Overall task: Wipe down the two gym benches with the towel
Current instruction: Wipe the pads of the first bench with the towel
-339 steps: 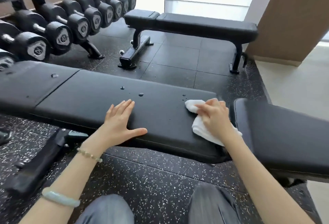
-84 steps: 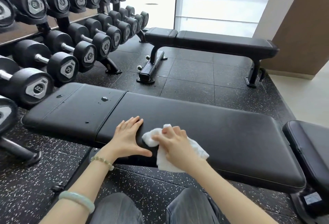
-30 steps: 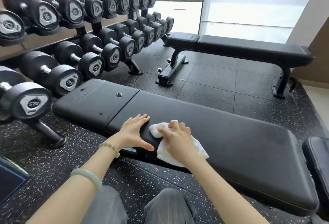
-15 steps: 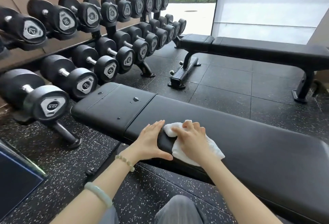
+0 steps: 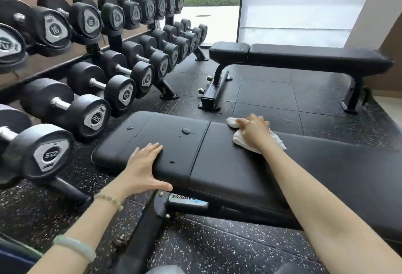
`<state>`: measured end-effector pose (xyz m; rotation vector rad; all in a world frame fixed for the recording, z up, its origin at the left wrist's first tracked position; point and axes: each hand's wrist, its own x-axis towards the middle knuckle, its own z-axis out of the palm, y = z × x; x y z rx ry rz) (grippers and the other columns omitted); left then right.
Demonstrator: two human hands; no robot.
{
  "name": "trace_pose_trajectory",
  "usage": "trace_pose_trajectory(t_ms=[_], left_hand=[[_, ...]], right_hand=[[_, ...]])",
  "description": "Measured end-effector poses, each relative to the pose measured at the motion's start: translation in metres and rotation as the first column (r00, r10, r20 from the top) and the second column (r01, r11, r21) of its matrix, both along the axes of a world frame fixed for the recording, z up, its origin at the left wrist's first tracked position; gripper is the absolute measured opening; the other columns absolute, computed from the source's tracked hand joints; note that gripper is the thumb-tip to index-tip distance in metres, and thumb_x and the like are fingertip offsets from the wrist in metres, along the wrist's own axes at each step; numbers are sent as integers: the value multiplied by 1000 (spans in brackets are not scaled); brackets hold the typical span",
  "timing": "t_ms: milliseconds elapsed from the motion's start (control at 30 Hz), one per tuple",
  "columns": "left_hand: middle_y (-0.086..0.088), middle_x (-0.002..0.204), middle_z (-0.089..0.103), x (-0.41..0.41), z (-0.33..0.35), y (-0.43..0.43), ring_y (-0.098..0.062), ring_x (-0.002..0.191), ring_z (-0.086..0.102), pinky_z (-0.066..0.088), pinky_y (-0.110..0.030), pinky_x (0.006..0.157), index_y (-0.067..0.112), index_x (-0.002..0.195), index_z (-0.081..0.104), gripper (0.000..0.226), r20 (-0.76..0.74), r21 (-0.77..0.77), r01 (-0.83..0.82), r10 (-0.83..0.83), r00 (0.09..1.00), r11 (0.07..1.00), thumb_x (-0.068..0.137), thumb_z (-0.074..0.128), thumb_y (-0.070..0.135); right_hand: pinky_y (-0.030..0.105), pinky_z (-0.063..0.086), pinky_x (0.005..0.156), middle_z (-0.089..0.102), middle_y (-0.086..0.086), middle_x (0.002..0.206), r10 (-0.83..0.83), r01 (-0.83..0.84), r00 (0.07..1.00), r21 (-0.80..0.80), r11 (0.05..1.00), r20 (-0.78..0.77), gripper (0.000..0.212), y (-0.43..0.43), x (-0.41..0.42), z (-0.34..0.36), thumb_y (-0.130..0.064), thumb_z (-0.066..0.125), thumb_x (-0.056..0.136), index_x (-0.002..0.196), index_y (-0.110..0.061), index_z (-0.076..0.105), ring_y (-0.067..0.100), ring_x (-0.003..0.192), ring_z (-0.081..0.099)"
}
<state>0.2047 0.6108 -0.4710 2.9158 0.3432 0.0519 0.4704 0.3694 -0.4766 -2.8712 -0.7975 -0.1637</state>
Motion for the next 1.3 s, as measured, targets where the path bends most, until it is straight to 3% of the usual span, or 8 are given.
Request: trace_pose_trajectory(t_ms=[233, 500, 600, 700, 867, 1033, 1233, 1300], left_hand=[[6, 158, 8, 8, 0, 23, -9, 144, 0, -6, -36, 117, 20, 151, 12, 146, -50, -79, 146, -150, 987, 986, 31, 22, 104], [11, 156, 14, 9, -2, 42, -7, 143, 7, -10, -34, 116, 26, 149, 18, 121, -3, -99, 228, -229, 973, 969, 46, 32, 88], [12, 156, 10, 7, -5, 44, -6, 143, 3, -12, -32, 114, 27, 149, 15, 118, 33, -63, 251, -249, 968, 966, 48, 24, 88], [12, 156, 9, 7, -8, 44, -6, 143, 2, -13, -32, 114, 27, 149, 14, 118, 45, -68, 253, -251, 967, 965, 49, 22, 88], [11, 157, 8, 6, -8, 46, -7, 143, 0, -12, -35, 115, 26, 150, 11, 111, 32, -80, 270, -268, 963, 960, 60, 31, 87], [9, 157, 7, 4, -9, 47, -9, 144, -1, -10, -38, 116, 25, 150, 9, 98, 13, -75, 271, -271, 963, 960, 75, 47, 76], [9, 158, 5, 5, -10, 48, -10, 144, -3, -11, -38, 115, 25, 150, 6, 114, -10, -36, 281, -281, 960, 959, 56, 16, 88], [9, 158, 6, 5, -9, 48, -10, 144, -2, -11, -38, 115, 25, 150, 6, 111, -11, -34, 284, -285, 958, 958, 60, 21, 88]], right_hand=[[40, 31, 86, 50, 6, 120, 57, -59, 998, 87, 994, 22, 40, 1, -93, -4, -14, 55, 84, 121, -28, 58, 34, 106, 42], [36, 38, 62, 56, 5, 99, 165, -211, 951, 160, 964, 262, 60, 0, -187, -12, -2, 53, 55, 103, -36, 50, 31, 72, 55], [42, 41, 69, 56, 5, 99, 86, -111, 987, 190, 976, 139, 54, 22, -155, -3, -5, 53, 64, 106, -38, 52, 36, 78, 52], [43, 38, 87, 43, -2, 101, -87, 87, 996, 69, 994, -4, 47, 54, -104, 8, -17, 49, 75, 114, -42, 53, 33, 96, 43], [42, 33, 98, 46, 4, 114, -258, 259, 964, 14, 966, -62, 44, 90, -55, 17, -29, 39, 80, 121, -42, 50, 30, 104, 38], [41, 31, 92, 46, 9, 121, -254, 254, 967, 24, 967, -29, 39, 89, -98, 10, -19, 44, 89, 126, -30, 52, 33, 107, 38], [37, 31, 70, 54, 11, 105, -178, 169, 980, 101, 980, 88, 41, 59, -195, -4, -11, 46, 74, 109, -22, 64, 35, 86, 49], [38, 35, 65, 56, 12, 101, -158, 149, 984, 100, 984, 88, 43, 53, -206, -7, -8, 48, 67, 105, -22, 65, 36, 80, 51]])
